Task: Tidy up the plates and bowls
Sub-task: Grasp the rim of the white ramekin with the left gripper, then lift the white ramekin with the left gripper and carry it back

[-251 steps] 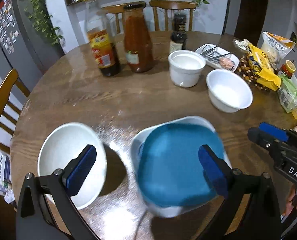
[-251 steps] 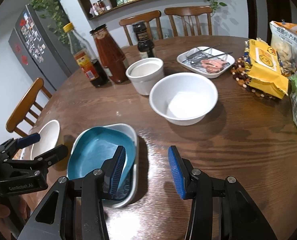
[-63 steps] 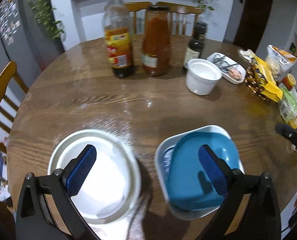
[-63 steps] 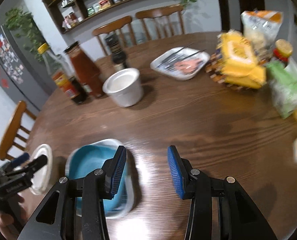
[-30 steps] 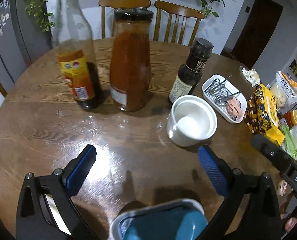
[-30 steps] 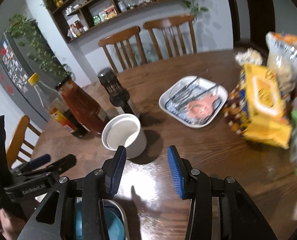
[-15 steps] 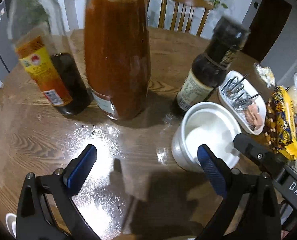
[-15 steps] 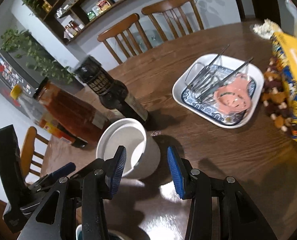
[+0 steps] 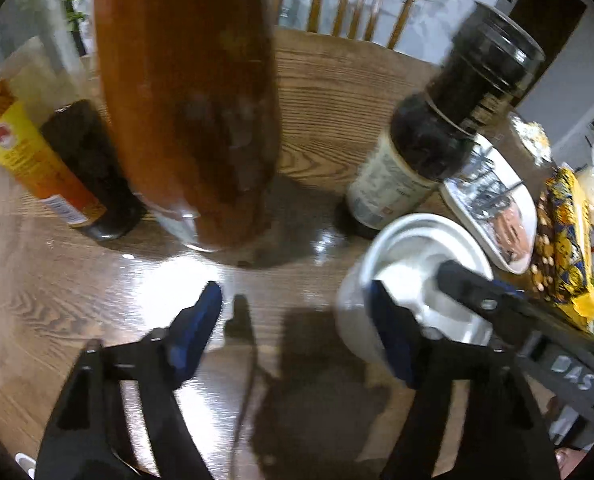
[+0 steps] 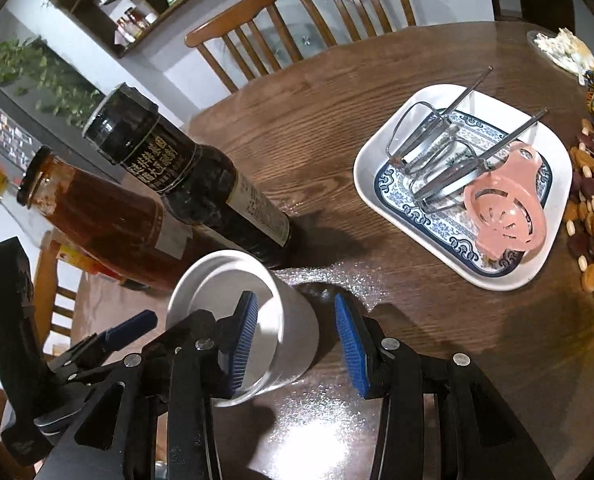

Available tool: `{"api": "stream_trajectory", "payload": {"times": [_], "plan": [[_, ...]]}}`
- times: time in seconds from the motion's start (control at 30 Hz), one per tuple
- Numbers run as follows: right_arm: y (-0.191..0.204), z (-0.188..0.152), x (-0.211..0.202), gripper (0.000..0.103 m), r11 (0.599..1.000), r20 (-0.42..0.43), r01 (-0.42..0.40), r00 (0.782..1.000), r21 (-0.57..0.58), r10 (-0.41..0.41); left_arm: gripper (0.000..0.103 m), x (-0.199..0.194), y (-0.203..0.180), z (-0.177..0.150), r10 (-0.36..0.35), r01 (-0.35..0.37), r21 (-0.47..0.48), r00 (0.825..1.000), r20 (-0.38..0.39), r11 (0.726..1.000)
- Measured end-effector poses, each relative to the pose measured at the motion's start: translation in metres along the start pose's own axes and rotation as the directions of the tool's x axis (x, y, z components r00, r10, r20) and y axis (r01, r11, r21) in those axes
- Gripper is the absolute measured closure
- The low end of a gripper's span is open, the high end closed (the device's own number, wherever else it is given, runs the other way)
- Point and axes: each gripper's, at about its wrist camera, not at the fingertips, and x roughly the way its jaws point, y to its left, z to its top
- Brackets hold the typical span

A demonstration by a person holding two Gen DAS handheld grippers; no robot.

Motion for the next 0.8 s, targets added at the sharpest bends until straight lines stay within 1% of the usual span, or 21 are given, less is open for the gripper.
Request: {"api": "stream_trajectory", "payload": {"times": [0.03, 0.07, 0.1, 0.13, 0.17, 0.23, 0.33, 0.47, 0.8], "plan": [[0.0, 0.0, 0.002, 0.069, 1.0, -0.013, -0.014, 1.0, 0.001, 0.014, 0.055, 0.001, -0.004, 0.0, -0.012, 0.012, 0.006, 1.0, -0.002, 1.0], [0.0, 0.0, 0.006, 0.076, 1.0, -0.03, -0.031, 0.999, 0.004, 0.031, 0.061, 0.001, -0.007, -0.001, -0.026, 0.026, 0.012, 1.0, -0.004, 1.0], [0.0, 0.0, 0.01, 0.078, 1.0, -0.047, -0.03, 0.998, 0.007, 0.031, 0.07, 0.001, -0.009, -0.002, -0.036, 0.036, 0.013, 0.999, -0.004, 0.999], [0.0, 0.001, 0.012, 0.078, 0.999, -0.054, -0.033, 0.998, 0.009, 0.034, 0.076, 0.001, -0.011, -0.003, -0.046, 0.046, 0.014, 0.999, -0.004, 0.999], [0.001, 0.001, 0.012, 0.079, 0.999, -0.054, -0.039, 0.998, 0.006, 0.039, 0.078, 0.001, -0.011, -0.004, -0.051, 0.051, 0.014, 0.999, -0.003, 0.999], [0.003, -0.001, 0.012, 0.079, 0.999, -0.051, -0.033, 0.998, -0.002, 0.033, 0.09, 0.003, -0.011, -0.006, -0.055, 0.055, 0.017, 0.998, -0.009, 0.998], [0.006, -0.005, 0.011, 0.081, 0.999, -0.049, -0.037, 0.998, -0.006, 0.037, 0.09, 0.001, -0.013, -0.015, -0.046, 0.046, 0.027, 0.999, -0.001, 0.999], [0.012, -0.013, 0.009, 0.081, 0.999, -0.041, -0.031, 0.999, -0.013, 0.031, 0.091, -0.008, -0.008, -0.024, -0.035, 0.035, 0.037, 0.999, 0.005, 0.999], [0.041, -0.035, 0.014, 0.082, 0.998, -0.081, -0.045, 0.996, -0.046, 0.041, 0.092, -0.024, 0.034, -0.048, -0.007, 0.007, -0.001, 1.0, -0.005, 1.0]]}}
